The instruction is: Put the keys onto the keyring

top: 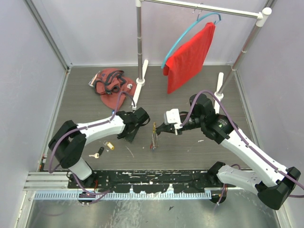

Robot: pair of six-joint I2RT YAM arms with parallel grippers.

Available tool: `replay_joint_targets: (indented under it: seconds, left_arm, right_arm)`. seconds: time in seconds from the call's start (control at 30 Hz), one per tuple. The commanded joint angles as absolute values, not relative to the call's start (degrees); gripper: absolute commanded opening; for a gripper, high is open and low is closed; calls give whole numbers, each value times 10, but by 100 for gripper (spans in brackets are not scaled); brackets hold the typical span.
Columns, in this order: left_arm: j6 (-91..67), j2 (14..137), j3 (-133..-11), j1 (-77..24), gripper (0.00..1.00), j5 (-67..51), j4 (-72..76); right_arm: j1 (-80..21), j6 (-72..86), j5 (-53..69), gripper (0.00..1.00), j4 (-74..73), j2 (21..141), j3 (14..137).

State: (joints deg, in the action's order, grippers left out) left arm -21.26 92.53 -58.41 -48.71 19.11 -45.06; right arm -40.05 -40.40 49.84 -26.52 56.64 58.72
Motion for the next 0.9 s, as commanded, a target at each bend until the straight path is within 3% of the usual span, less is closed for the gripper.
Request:
replay_joint_targets:
  seconds: [0.0, 0.47, 0.87]
  left_arm:
    - [-202, 937, -602, -488, 42, 228, -493]
    - [-185, 963, -578, -496, 36, 198, -442]
    - [-188, 991, -588, -496, 19, 220, -448]
  right_arm:
    - [-404, -411, 510, 1, -252, 560, 611]
    - [-404, -413, 509, 1, -257, 563, 614]
    - [-404, -411, 511, 1, -258, 566, 617]
